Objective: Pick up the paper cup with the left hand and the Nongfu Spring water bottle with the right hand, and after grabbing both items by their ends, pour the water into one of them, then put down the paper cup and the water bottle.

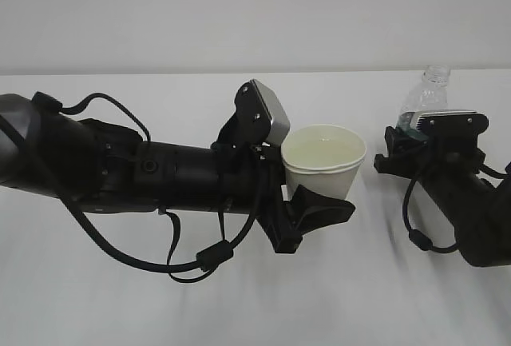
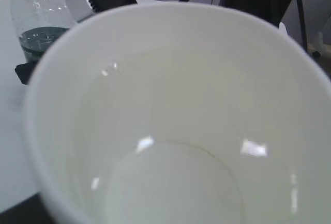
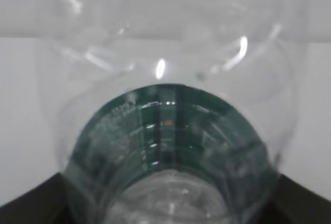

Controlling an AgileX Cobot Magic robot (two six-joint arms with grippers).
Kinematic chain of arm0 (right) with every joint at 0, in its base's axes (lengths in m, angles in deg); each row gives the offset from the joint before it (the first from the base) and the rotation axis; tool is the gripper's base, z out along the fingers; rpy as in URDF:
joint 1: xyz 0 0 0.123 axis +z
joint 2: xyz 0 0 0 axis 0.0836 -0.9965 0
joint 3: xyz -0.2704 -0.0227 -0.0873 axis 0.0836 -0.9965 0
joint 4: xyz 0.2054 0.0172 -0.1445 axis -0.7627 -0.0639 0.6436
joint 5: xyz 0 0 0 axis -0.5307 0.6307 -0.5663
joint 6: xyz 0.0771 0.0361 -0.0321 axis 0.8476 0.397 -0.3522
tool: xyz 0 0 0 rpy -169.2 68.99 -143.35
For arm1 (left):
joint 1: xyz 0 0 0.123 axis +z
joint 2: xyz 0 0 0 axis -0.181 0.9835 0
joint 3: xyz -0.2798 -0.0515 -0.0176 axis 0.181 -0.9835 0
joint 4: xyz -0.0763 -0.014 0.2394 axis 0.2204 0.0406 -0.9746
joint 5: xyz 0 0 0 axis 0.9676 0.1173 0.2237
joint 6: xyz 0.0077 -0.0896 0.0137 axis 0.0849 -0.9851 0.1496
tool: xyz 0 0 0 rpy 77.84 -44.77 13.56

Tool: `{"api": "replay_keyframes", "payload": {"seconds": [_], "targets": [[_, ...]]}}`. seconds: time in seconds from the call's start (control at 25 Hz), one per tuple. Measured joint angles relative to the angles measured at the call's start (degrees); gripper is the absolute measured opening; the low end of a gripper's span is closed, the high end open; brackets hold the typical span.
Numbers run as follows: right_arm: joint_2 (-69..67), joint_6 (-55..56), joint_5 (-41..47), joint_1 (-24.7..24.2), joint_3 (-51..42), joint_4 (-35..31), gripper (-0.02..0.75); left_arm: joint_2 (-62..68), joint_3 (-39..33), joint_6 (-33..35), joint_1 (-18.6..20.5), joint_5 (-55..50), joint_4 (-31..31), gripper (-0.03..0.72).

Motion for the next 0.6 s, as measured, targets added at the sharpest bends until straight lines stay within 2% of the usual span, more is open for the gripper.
{"api": "replay_keyframes", "payload": {"seconds": [0.12,0.24,0.6], "targets": [[-0.12,0.0,1.2,0.0,0.0,0.72,0.543,0.0,0.0,0.0,0.0,0.0,0.0,0.451],[-0.33,0.0,2.1,0.0,0.0,1.34,0.591,0.0,0.0,0.0,0.0,0.0,0.0,0.451],[2.57,-0.11,2.77,0.0,-1.39,1.43,0.602,0.0,0.0,0.0,0.0,-0.7,0.08,0.451]]}}
